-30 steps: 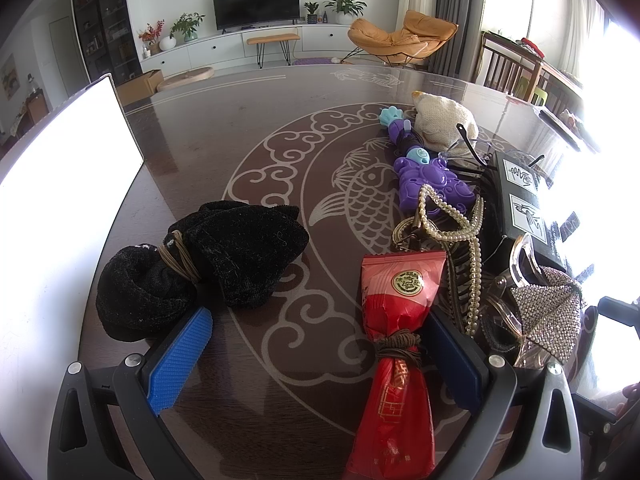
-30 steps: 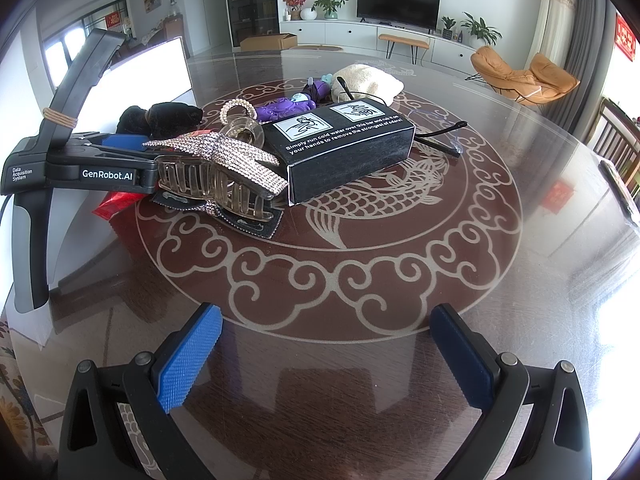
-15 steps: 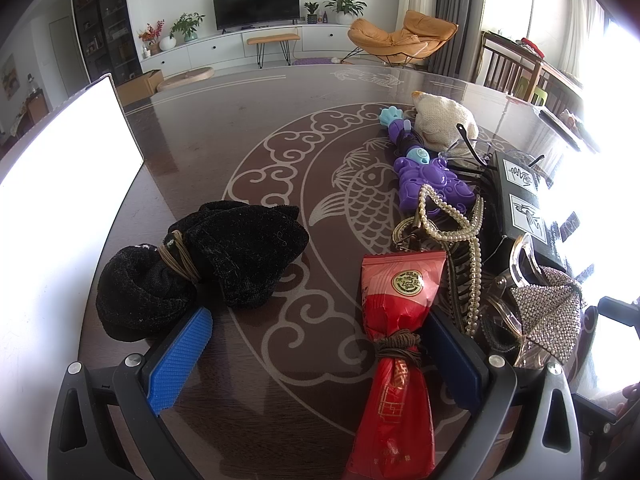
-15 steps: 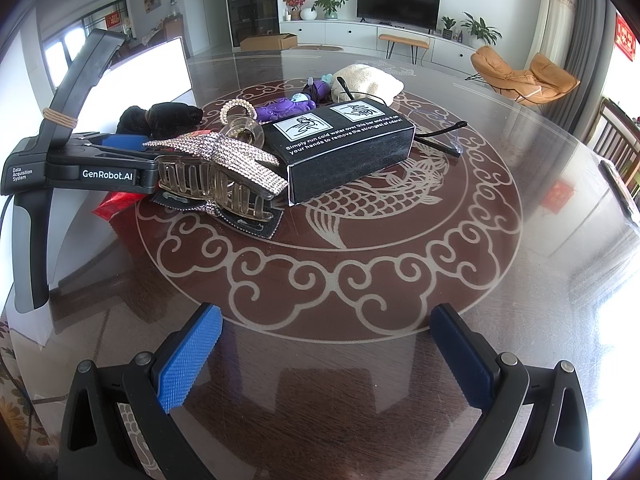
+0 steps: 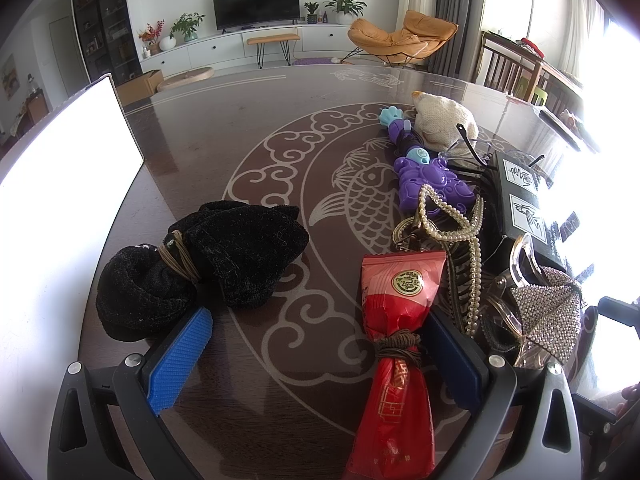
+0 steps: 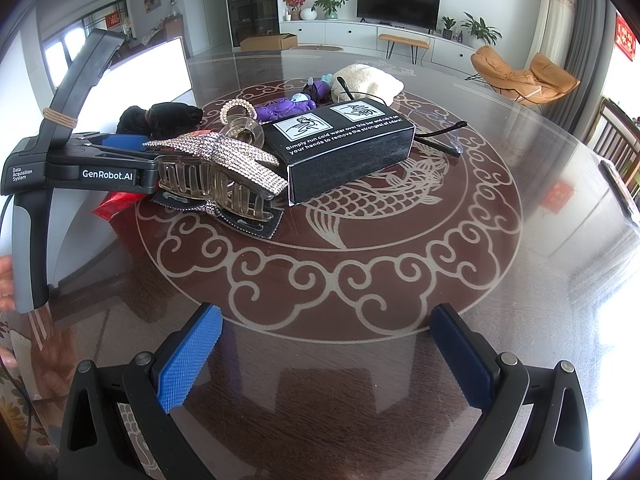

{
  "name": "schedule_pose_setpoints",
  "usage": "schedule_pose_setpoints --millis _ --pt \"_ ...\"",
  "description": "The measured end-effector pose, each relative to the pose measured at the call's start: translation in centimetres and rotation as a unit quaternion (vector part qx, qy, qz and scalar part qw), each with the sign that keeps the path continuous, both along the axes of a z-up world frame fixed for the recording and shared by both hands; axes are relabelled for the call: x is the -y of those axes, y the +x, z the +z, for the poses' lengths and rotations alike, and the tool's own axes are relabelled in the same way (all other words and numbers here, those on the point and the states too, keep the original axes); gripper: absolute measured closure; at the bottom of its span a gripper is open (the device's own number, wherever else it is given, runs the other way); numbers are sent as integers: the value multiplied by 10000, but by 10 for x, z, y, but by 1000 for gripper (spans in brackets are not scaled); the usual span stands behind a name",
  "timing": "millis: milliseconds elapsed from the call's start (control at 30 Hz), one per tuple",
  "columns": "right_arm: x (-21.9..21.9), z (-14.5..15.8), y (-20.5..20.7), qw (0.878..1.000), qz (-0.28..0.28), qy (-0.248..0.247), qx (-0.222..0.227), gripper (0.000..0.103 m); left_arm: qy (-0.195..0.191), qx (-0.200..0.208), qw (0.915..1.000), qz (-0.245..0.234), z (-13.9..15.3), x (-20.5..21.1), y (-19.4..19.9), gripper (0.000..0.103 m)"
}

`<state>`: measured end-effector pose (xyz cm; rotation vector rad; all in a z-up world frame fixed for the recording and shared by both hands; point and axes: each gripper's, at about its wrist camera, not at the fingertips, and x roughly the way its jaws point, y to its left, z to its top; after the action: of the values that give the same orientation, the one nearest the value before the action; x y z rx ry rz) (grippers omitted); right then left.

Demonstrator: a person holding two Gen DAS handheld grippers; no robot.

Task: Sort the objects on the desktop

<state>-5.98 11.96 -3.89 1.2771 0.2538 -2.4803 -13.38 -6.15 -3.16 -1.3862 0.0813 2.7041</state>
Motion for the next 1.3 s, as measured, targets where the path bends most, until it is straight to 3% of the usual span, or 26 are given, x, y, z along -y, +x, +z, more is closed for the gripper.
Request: schedule_pose_setpoints --millis 333,767,900,1067,1300 --pt "0 0 0 10000 1 1 0 0 -1 22 10000 41 0 1 4 0" --pt "0 0 0 10000 2 1 1 0 -60 678 9972 -294 1 12 73 0" --pt "0 0 0 10000 2 0 1 0 376 377 9982 -270 22 21 86 0" --pt "0 0 0 10000 3 0 1 0 626 -130 9978 -186 62 29 77 0" --pt "0 0 0 10000 3 0 1 0 57 -188 9998 -11 75 27 16 0"
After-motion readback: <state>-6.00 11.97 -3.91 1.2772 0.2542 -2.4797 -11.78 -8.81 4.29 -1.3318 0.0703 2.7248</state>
